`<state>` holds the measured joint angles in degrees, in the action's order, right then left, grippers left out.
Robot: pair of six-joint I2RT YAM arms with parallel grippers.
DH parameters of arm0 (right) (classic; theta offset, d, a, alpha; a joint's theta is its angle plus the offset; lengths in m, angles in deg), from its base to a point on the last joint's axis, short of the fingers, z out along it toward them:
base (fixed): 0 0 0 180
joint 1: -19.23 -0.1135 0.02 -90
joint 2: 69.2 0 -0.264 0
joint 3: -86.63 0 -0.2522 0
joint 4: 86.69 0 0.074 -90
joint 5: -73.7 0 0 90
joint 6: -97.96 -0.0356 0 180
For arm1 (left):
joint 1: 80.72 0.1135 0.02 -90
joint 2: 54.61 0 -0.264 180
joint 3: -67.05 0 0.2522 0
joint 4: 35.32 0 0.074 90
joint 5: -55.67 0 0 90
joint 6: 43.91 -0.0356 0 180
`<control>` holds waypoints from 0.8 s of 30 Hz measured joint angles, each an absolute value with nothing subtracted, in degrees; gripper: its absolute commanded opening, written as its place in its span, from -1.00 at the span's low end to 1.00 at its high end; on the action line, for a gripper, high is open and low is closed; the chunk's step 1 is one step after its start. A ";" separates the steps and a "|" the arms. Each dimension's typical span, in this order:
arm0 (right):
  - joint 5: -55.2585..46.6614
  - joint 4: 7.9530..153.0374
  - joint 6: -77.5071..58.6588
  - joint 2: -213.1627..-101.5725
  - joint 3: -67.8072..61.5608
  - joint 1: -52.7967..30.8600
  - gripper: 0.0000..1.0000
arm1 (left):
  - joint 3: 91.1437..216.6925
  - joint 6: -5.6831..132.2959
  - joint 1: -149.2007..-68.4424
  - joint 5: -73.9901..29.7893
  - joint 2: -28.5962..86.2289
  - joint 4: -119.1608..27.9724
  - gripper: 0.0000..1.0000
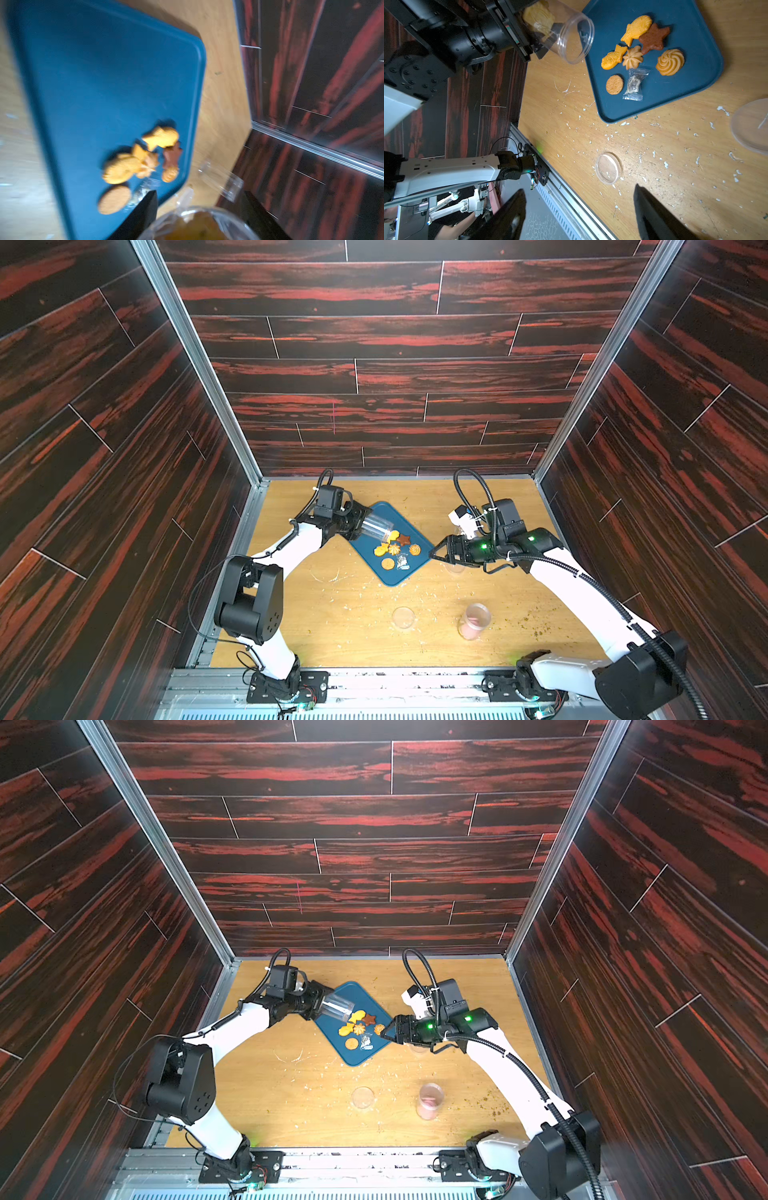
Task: Pour the cookies out of the jar
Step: Pour the cookies in the jar onto the tray.
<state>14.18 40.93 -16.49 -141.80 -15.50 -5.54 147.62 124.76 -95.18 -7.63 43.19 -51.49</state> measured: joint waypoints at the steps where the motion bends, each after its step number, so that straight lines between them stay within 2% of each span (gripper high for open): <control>1: 14.23 41.24 -16.68 -141.69 -15.69 -5.54 0.69 | 146.90 126.27 -94.94 -6.69 43.23 -49.79 0.14; 7: 14.47 42.75 -17.56 -141.41 -16.48 -5.54 0.69 | 144.36 130.88 -93.78 -3.74 44.30 -44.93 0.14; 11: 14.60 43.19 -17.75 -141.41 -16.48 -5.54 0.70 | 146.75 125.09 -93.74 -5.03 44.74 -50.40 0.14; 16: 14.62 42.40 -17.69 -141.58 -15.65 -5.54 0.69 | 151.51 111.47 -94.37 -13.10 44.48 -58.86 0.15; 24: 14.84 40.72 -16.71 -143.77 -10.84 -5.54 0.69 | 151.55 97.02 -98.22 -26.10 44.02 -62.94 0.16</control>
